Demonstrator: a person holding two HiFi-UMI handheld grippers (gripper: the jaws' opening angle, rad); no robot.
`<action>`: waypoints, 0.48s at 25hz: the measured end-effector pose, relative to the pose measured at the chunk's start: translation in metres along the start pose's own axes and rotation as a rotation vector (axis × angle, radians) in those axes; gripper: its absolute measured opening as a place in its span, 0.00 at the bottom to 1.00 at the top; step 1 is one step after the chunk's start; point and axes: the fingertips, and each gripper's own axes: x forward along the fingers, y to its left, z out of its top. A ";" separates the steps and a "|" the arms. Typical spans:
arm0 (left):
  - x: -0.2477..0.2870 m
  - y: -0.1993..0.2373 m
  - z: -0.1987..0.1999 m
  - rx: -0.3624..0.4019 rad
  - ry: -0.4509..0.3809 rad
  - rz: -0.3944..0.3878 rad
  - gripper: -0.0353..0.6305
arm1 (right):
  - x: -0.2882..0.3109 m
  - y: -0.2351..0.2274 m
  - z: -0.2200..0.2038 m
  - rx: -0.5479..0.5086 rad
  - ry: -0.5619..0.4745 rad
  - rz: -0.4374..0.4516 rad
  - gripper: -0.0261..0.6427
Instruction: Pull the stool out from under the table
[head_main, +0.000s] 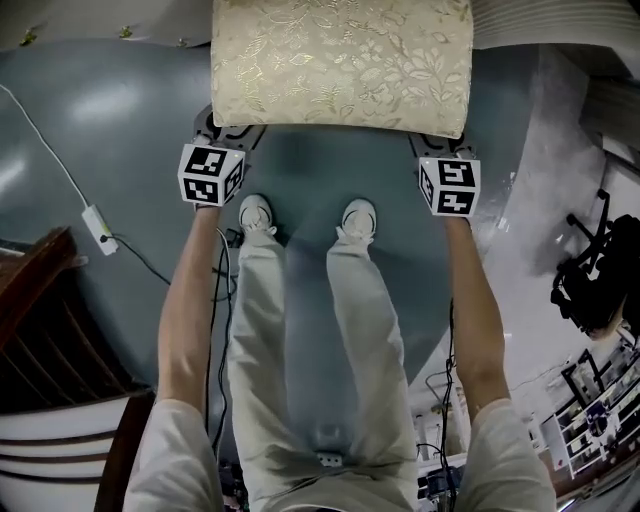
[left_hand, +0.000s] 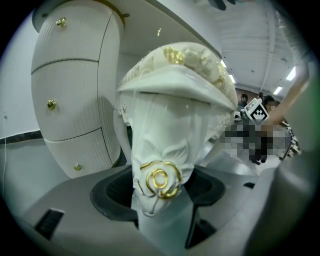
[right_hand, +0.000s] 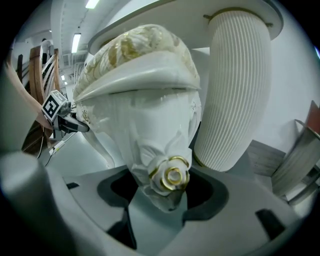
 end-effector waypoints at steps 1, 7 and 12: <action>-0.007 -0.005 -0.008 -0.001 -0.001 0.000 0.49 | -0.006 0.007 -0.007 -0.003 0.002 0.001 0.44; -0.028 -0.018 -0.026 -0.002 0.012 -0.006 0.49 | -0.024 0.024 -0.023 -0.006 0.022 -0.001 0.44; -0.034 -0.022 -0.029 0.011 0.036 -0.022 0.49 | -0.034 0.031 -0.031 0.019 0.032 -0.011 0.44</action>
